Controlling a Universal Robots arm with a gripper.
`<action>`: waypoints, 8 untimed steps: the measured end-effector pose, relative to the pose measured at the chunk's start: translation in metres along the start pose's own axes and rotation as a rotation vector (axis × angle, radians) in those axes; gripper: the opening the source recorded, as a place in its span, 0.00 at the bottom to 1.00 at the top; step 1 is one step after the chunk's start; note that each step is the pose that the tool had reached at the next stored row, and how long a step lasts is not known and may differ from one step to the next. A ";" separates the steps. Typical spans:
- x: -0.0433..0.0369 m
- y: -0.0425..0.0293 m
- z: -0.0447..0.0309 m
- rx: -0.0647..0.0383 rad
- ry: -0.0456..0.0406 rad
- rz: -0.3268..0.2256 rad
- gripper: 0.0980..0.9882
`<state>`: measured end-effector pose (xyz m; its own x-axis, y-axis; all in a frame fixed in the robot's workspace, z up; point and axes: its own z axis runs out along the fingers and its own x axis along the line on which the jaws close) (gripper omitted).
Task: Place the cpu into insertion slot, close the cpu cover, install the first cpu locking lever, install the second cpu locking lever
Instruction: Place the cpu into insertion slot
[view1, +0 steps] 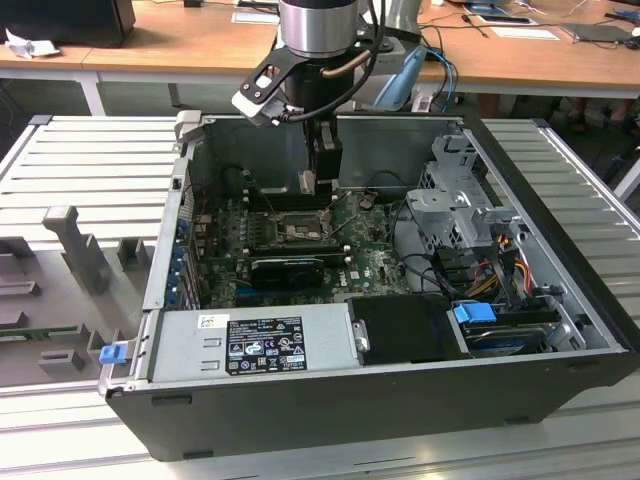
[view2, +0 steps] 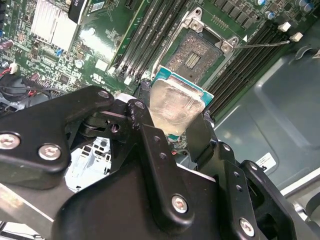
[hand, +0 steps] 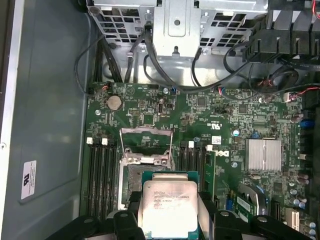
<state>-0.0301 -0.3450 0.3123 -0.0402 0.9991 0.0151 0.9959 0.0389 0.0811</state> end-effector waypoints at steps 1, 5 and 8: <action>0.0000 -0.0001 0.0011 0.000 -0.0006 0.001 0.48; 0.0000 -0.0005 0.0061 0.000 -0.0023 0.009 0.48; 0.0007 -0.0008 0.0094 0.001 -0.0025 0.010 0.48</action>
<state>-0.0301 -0.3442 0.3029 -0.0305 0.9994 0.0133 0.9964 0.0293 0.0799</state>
